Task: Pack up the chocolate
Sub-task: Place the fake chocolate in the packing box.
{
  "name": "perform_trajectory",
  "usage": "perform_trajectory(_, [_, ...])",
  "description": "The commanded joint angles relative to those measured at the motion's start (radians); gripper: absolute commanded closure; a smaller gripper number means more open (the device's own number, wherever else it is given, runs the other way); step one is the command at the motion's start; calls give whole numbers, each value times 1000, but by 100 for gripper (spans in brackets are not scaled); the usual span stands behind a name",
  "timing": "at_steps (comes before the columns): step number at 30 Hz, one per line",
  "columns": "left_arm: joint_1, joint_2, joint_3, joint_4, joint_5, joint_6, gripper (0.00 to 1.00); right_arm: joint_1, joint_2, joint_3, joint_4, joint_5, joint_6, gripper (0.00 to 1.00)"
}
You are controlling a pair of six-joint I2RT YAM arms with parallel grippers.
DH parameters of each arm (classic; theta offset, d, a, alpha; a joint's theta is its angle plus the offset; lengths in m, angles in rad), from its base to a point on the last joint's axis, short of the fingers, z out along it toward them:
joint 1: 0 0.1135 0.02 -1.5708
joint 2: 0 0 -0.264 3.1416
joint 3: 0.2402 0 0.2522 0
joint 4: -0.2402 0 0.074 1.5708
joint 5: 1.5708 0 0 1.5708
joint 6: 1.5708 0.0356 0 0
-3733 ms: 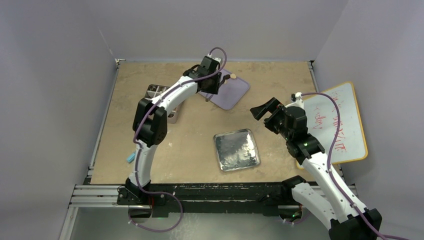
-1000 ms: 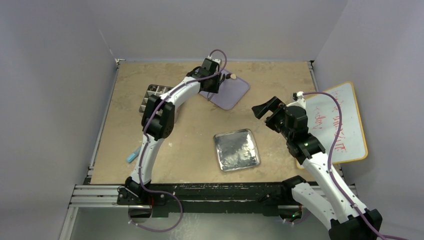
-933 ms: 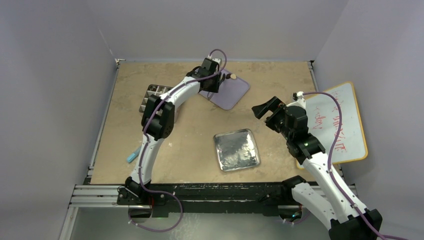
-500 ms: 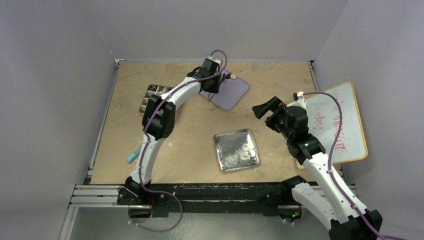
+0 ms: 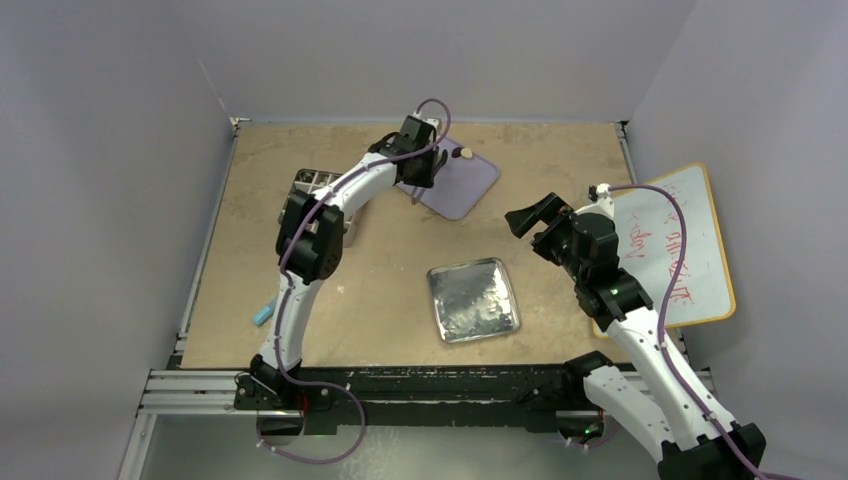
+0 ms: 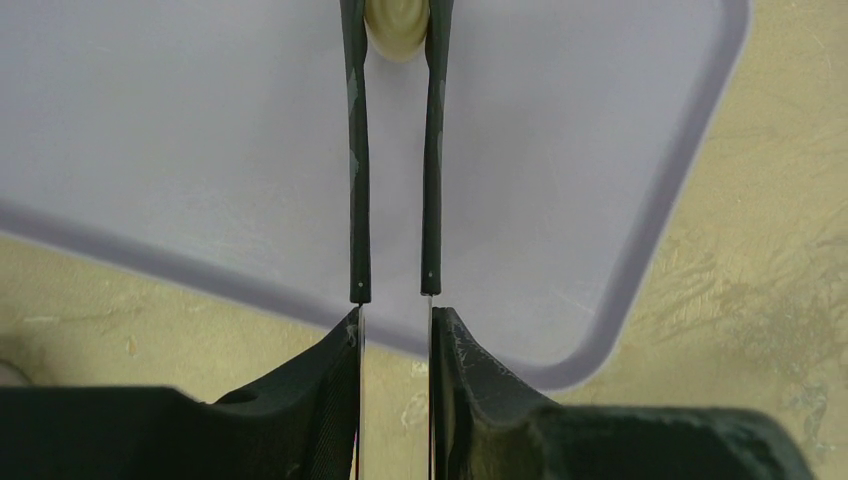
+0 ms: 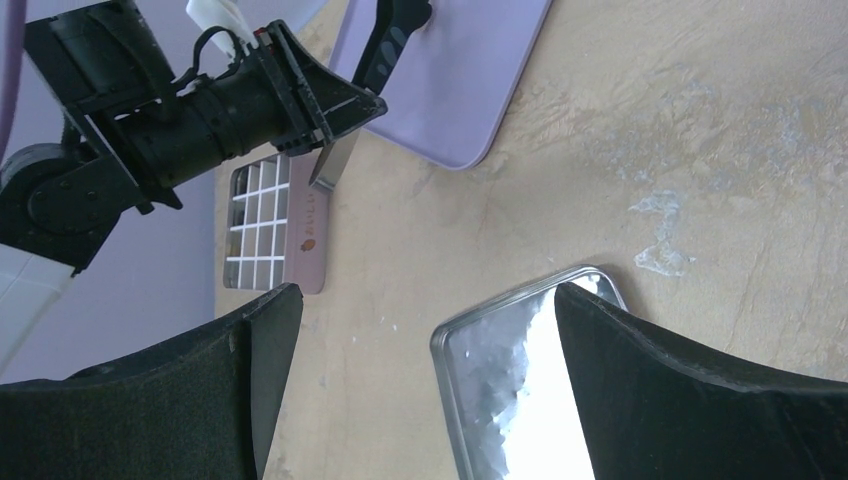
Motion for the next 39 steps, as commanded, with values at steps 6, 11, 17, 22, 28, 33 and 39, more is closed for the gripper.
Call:
perform_trajectory(6, [4, -157, -64, -26, 14, -37, 75, 5, -6, 23, 38, 14, -11, 2])
perform_trajectory(11, [3, -209, -100, -59, 4, -40, 75, 5, 6, 20, 47, 5, -10, 3])
perform_trajectory(17, [5, -315, -170, -104, -25, -47, 75, 5, 21, 14, 67, -9, -8, 3])
perform_trajectory(22, [23, -429, -251, -162, -61, -74, 75, 5, 44, 16, 78, -23, -10, 3])
perform_trajectory(28, [79, -626, -427, -201, -108, -106, 75, 5, 63, 7, 109, -50, -7, 3])
perform_trajectory(33, [164, -768, -557, -254, -134, -130, 76, 6, 66, 1, 126, -63, 4, 3])
perform_trajectory(39, [221, -881, -638, -239, -98, -89, 75, 9, 66, 20, 109, -61, -13, 3])
